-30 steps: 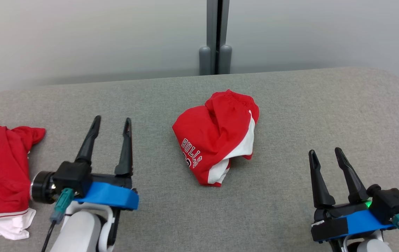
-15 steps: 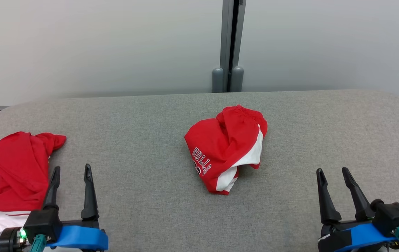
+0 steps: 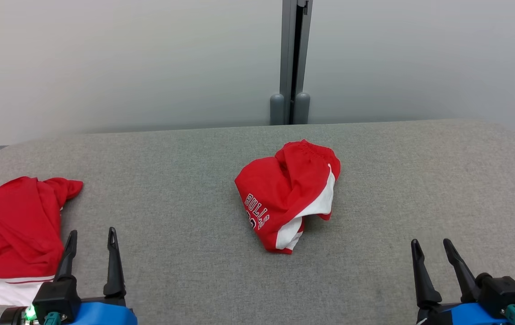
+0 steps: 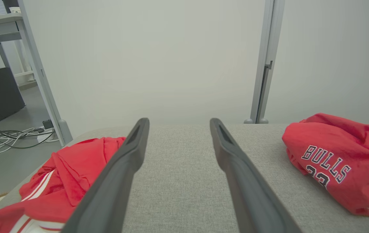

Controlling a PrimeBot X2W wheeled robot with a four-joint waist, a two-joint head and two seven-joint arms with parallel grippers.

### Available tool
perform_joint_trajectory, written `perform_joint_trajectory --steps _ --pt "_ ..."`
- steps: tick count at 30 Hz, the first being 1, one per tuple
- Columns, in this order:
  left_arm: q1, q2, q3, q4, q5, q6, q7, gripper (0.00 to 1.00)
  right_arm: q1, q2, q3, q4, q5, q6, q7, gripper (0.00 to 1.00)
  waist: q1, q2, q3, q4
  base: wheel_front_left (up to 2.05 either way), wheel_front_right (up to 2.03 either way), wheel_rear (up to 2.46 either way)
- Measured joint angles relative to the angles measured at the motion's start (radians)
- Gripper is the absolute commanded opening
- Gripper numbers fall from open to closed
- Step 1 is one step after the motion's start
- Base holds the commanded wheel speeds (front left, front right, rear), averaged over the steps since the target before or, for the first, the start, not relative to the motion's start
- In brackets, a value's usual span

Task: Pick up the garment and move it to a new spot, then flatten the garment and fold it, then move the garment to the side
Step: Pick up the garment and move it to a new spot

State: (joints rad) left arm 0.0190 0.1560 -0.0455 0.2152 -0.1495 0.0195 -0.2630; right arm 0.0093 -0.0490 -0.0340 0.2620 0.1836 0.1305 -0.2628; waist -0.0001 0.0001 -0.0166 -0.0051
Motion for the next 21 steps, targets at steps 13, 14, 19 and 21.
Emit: perform_joint_trajectory --steps 13,14,19,21 --pt "0.0 -0.011 0.011 0.026 0.018 -0.02 0.0 1.0 -0.002 0.0 0.002 0.063 -0.004 0.0 0.0 1.0 0.0 0.0 -0.001 -0.004 0.0 0.0 0.0" --pt "-0.001 -0.011 0.012 0.027 0.018 -0.02 0.0 1.0 -0.003 0.0 0.003 0.066 -0.004 0.0 0.0 1.0 0.0 0.0 0.0 -0.004 0.0 0.0 0.0" --pt "-0.002 -0.014 0.019 0.032 0.023 -0.022 0.0 1.0 -0.006 0.0 0.004 0.075 -0.004 0.0 0.0 1.0 0.0 0.0 0.0 -0.003 0.0 0.0 0.0" --pt "-0.003 -0.016 0.021 0.033 0.027 -0.026 0.0 1.0 -0.006 0.0 0.004 0.077 -0.004 0.0 0.0 1.0 0.0001 0.0 0.0 -0.002 0.0 0.0 0.0"
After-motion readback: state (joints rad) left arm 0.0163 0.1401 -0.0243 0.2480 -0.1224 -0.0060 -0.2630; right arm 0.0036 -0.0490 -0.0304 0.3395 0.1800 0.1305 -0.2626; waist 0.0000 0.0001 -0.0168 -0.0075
